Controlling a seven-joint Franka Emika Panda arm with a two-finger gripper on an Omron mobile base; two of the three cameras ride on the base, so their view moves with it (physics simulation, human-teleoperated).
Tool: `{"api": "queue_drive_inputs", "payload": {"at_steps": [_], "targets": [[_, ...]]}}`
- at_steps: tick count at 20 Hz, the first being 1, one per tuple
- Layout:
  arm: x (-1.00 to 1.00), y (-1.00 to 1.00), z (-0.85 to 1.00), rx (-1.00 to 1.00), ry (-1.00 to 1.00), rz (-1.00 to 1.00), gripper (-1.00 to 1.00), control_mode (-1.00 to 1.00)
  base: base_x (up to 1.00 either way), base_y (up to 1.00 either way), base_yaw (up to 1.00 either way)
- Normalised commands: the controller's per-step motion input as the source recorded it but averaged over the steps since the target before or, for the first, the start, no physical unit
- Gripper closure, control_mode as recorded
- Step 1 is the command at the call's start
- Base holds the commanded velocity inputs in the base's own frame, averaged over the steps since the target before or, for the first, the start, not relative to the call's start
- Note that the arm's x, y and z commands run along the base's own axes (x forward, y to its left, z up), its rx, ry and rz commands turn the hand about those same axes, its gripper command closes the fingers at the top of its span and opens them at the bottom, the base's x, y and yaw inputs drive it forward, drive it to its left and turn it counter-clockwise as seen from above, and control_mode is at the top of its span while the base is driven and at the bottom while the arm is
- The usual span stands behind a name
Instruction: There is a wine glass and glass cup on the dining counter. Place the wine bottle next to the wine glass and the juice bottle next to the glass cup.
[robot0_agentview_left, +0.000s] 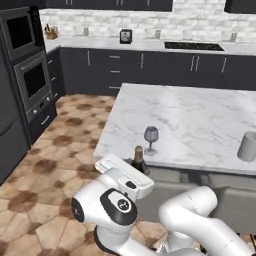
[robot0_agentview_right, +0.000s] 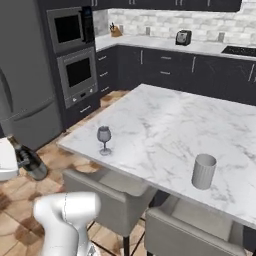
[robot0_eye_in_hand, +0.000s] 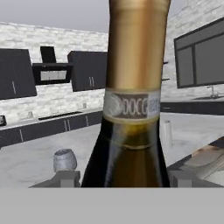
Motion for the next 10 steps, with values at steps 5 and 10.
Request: {"api": "queue_drive_inputs", "payload": {"at_steps": [5,10], "targets": [[0.0,0.0,0.0,0.0,0.0,0.0,1.0,1.0,0.55,0.27,-0.44],[0.0,0.0,0.0,0.0,0.0,0.0,1.0,1.0,0.59,0.22,-0.42]]}}
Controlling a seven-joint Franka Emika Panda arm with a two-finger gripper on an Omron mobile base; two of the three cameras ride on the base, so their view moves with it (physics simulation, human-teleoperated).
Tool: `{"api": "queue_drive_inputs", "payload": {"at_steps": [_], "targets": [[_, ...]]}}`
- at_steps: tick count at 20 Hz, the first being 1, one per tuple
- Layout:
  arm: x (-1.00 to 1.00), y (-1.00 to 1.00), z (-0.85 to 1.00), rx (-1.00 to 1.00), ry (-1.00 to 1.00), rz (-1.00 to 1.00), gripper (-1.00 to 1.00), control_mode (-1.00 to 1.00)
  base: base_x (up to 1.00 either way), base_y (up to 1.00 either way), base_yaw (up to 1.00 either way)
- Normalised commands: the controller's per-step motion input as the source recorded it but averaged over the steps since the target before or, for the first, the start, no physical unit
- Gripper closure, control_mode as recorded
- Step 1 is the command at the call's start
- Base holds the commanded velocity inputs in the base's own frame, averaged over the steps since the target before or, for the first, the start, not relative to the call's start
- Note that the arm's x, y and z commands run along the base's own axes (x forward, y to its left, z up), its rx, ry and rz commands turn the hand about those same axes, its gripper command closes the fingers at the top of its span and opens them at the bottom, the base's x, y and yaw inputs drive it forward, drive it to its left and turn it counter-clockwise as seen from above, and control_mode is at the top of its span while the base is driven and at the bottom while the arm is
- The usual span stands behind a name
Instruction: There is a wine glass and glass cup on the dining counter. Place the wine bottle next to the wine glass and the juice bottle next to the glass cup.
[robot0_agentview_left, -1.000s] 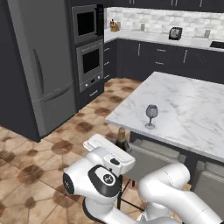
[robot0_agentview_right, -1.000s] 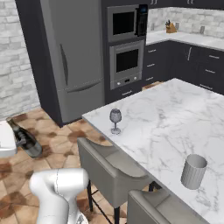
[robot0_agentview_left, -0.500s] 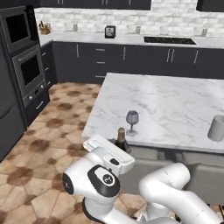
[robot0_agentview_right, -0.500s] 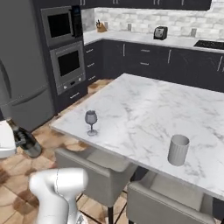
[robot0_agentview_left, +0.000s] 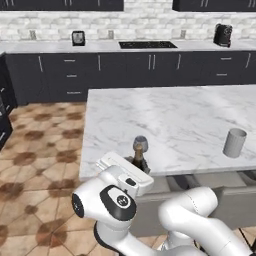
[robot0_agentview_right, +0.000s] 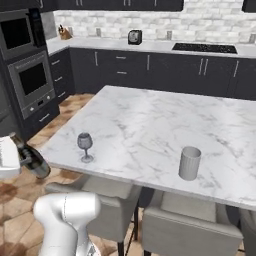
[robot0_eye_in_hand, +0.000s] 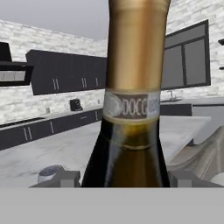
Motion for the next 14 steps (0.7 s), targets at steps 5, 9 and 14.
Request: {"api": "queue_drive_inputs", "payload": {"at_steps": [5,9,14], "targets": [[0.0,0.0,0.0,0.0,0.0,0.0,1.0,1.0,0.39,0.17,-0.32],[0.0,0.0,0.0,0.0,0.0,0.0,1.0,1.0,0.02,0.01,-0.03],[0.0,0.0,0.0,0.0,0.0,0.0,1.0,1.0,0.0,0.0,0.0]]}}
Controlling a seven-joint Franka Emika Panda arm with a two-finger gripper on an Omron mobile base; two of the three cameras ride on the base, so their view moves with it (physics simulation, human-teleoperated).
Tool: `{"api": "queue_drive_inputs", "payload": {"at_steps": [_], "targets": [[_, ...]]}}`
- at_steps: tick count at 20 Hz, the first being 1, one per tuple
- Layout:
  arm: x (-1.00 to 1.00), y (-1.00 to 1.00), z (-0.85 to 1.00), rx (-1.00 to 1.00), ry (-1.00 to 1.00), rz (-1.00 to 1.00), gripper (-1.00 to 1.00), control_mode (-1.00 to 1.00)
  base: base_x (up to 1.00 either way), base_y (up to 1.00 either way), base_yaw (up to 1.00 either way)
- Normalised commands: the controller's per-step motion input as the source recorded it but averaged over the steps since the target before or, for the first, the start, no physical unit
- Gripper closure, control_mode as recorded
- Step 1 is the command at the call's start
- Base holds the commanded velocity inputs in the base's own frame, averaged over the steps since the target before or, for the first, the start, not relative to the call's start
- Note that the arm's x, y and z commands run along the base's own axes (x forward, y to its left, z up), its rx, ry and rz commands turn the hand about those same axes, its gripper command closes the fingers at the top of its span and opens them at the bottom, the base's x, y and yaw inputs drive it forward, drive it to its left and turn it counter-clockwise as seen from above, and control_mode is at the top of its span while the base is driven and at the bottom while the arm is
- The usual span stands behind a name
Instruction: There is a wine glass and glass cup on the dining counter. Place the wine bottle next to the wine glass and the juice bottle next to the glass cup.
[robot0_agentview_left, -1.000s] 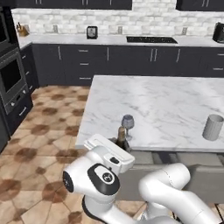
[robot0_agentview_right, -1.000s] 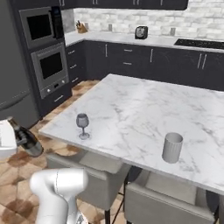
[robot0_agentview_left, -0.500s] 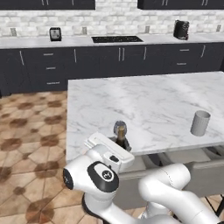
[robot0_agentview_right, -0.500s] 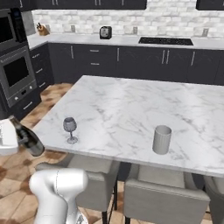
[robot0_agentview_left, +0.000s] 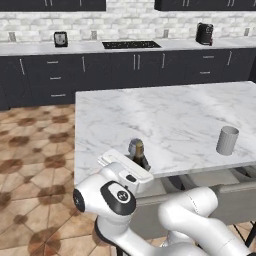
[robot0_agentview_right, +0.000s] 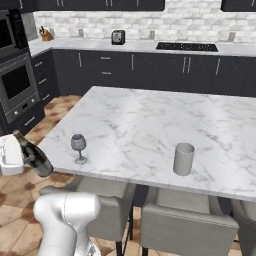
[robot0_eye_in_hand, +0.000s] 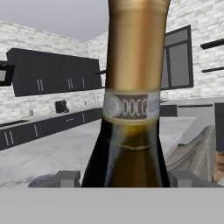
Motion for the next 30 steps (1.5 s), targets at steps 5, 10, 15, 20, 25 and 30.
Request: {"api": "queue_drive_inputs", "payload": {"at_steps": [5,10,15,20,25,30], "targets": [[0.0,0.0,0.0,0.0,0.0,0.0,1.0,1.0,0.0,0.0,0.0],[0.06,-0.01,0.0,0.0,0.0,0.0,1.0,-1.0,0.02,0.0,0.0],[0.33,-0.16,0.0,0.09,0.1,0.02,1.0,-1.0,0.0,0.0,0.0],[0.31,-0.31,0.05,0.16,0.12,0.07,1.0,-1.0,0.0,0.0,0.0],[0.17,-0.47,0.01,0.16,0.07,0.19,1.0,-1.0,0.0,0.0,0.0],[0.02,-0.53,0.0,0.04,-0.05,0.35,1.0,-1.0,0.0,0.0,0.0]]}}
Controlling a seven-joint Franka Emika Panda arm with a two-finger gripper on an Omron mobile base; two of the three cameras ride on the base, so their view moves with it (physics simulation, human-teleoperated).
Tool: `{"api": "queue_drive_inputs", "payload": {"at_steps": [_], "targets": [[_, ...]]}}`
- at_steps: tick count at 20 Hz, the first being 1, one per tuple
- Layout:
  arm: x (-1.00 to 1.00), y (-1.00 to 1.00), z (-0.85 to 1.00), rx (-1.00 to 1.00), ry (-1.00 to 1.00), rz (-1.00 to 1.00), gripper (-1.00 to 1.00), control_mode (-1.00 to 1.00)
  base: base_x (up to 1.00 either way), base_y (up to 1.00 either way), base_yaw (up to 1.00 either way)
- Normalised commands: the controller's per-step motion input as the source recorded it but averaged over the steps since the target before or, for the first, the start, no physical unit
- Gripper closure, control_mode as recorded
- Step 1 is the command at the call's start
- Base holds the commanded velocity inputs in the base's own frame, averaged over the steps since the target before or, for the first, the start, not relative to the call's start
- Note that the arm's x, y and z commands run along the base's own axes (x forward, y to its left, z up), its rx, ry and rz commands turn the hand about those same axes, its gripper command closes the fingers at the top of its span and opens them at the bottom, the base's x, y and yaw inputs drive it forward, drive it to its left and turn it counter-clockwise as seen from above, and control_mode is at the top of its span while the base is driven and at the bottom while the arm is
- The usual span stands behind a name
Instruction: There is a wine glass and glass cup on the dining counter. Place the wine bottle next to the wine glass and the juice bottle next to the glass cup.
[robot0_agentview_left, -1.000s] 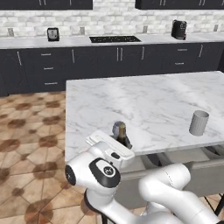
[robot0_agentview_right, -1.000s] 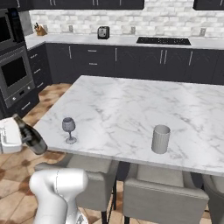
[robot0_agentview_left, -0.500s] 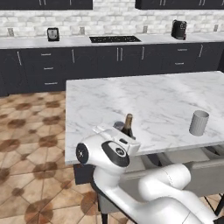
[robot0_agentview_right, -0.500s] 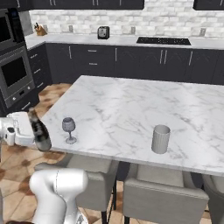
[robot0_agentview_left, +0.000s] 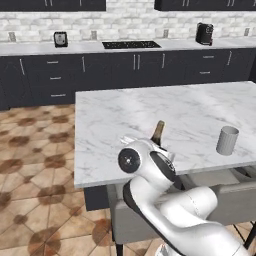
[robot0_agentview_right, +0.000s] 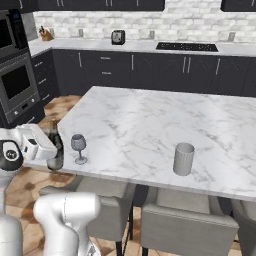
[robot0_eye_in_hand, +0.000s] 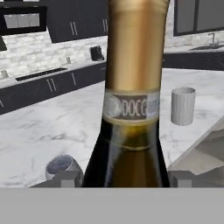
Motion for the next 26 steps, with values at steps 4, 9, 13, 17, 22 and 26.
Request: {"api": "queue_drive_inputs", "payload": {"at_steps": [4,9,13,17,22,26], "targets": [[0.01,-0.55,0.0,0.0,-0.04,0.34,1.0,-1.0,0.0,0.0,0.0],[0.0,-0.58,0.0,0.0,0.0,0.3,1.0,-1.0,0.0,0.0,0.0],[0.03,-0.54,0.0,0.0,0.0,0.33,1.0,-1.0,0.0,0.0,0.0],[0.02,-0.54,0.0,0.0,-0.01,0.34,1.0,-1.0,0.0,0.0,0.0],[0.0,-0.54,-0.01,0.03,-0.12,0.38,1.0,-1.0,0.0,0.0,0.0],[0.0,-0.51,-0.15,0.09,-0.15,0.39,1.0,-1.0,0.0,0.0,0.0]]}}
